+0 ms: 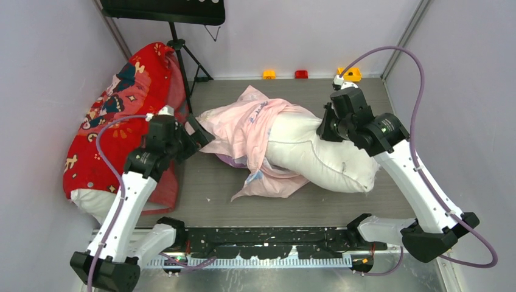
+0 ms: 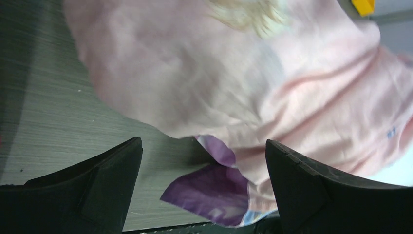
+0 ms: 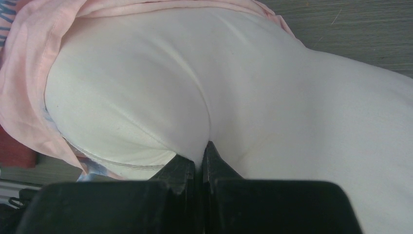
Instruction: Remove the pillowcase from the pillow
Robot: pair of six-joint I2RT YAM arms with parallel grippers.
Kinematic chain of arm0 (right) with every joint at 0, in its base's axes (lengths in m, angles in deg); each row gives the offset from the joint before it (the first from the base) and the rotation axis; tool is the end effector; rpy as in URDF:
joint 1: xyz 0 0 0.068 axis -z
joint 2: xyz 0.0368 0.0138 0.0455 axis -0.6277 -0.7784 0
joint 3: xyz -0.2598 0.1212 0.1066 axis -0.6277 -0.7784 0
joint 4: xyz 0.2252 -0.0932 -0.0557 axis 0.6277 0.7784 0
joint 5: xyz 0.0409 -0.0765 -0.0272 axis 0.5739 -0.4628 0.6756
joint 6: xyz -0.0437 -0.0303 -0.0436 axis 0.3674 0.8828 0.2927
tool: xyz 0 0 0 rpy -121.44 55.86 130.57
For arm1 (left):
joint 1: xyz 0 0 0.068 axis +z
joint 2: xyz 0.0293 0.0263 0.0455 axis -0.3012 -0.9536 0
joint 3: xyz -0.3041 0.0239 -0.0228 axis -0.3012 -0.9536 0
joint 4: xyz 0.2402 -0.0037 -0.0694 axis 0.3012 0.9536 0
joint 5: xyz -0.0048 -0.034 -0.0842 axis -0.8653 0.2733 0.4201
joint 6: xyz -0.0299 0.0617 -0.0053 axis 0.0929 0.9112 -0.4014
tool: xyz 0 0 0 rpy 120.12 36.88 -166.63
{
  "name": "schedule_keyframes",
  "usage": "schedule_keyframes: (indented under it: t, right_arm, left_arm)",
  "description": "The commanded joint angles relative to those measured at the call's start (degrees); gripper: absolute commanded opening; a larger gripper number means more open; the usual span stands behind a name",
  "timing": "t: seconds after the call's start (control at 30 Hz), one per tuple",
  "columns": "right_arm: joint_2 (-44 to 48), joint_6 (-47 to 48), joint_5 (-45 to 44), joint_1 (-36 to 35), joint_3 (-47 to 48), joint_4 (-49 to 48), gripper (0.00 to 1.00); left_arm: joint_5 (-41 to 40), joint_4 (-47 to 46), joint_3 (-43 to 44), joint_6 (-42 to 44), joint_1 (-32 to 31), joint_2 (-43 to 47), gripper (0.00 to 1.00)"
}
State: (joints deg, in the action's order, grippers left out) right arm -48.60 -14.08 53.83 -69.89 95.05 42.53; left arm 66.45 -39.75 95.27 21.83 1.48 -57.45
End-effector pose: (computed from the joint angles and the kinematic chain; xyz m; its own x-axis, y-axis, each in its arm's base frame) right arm 0.1865 0.0977 0.4355 -0.6938 0.1359 -0.7072 -0.0320 0.9752 0.2188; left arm 0.1611 -0.0490 0.3596 -0.6274 -0.5723 -0.5280 -0.2062 0.7760 -0.5961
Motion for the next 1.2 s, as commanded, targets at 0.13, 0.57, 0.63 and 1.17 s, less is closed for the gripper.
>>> schedule_keyframes:
  t: [0.13, 0.57, 0.63, 1.17]
  right_arm:
    - [4.85, -1.42, -2.98, 0.29, -0.45, -5.84, 0.0]
    - [7.4, -1.06, -0.92, 0.3, -1.32, -6.71, 0.0]
    - [7.66, -1.26, -0.77, 0.31, -1.25, -6.67, 0.0]
    - [11.6, 3.81, -25.79, 0.39, -1.14, -1.41, 0.0]
  left_arm:
    - [4.39, -5.29, -4.04, -12.79, 11.74, 0.74, 1.0]
    - [15.3, -34.53, -16.54, -25.54, 14.47, -5.14, 0.8]
    - [13.79, -35.9, -16.87, -25.39, 14.58, -6.14, 0.63]
    - [-13.02, -17.64, -2.8, 3.34, 18.51, 0.75, 0.0]
